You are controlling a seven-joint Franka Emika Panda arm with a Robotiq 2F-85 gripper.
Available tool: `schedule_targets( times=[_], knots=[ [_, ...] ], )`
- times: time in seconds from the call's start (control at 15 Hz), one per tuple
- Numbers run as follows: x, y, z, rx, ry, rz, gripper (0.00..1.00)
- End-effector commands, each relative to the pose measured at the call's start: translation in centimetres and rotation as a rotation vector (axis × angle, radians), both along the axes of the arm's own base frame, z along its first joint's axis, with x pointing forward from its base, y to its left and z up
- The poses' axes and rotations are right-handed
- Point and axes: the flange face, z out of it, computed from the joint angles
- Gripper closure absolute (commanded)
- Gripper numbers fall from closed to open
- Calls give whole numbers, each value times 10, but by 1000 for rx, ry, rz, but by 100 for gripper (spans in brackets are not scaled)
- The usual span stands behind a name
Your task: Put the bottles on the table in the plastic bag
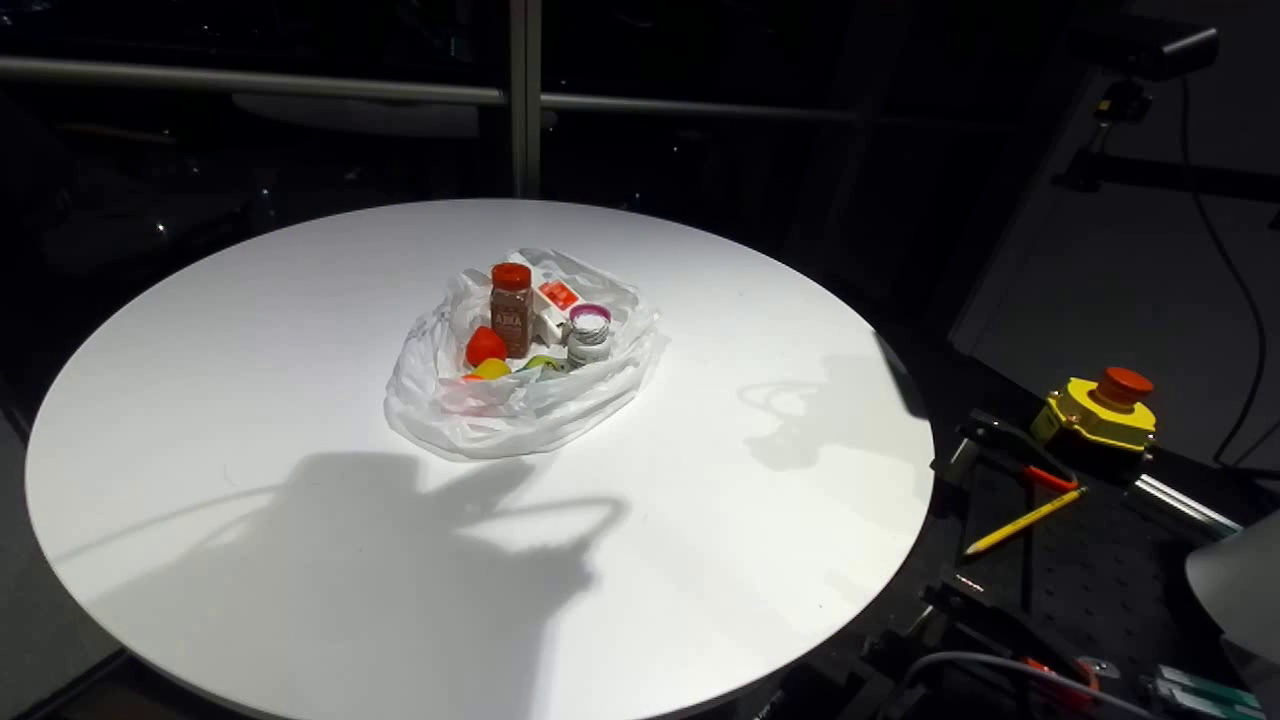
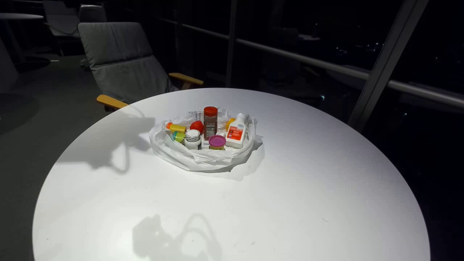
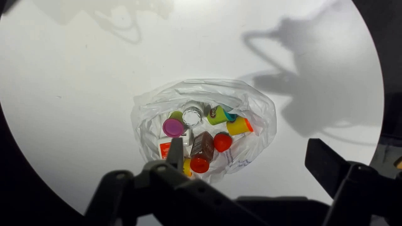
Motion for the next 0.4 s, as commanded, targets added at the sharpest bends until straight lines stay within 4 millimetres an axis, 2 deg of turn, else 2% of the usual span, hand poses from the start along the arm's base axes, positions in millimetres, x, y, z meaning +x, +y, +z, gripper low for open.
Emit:
schedule_targets(
  times=[0.0, 0.33],
  knots=[
    [-6, -2, 1, 0, -5, 6, 0],
    [-12, -5, -2, 0, -7, 14, 0]
  ],
)
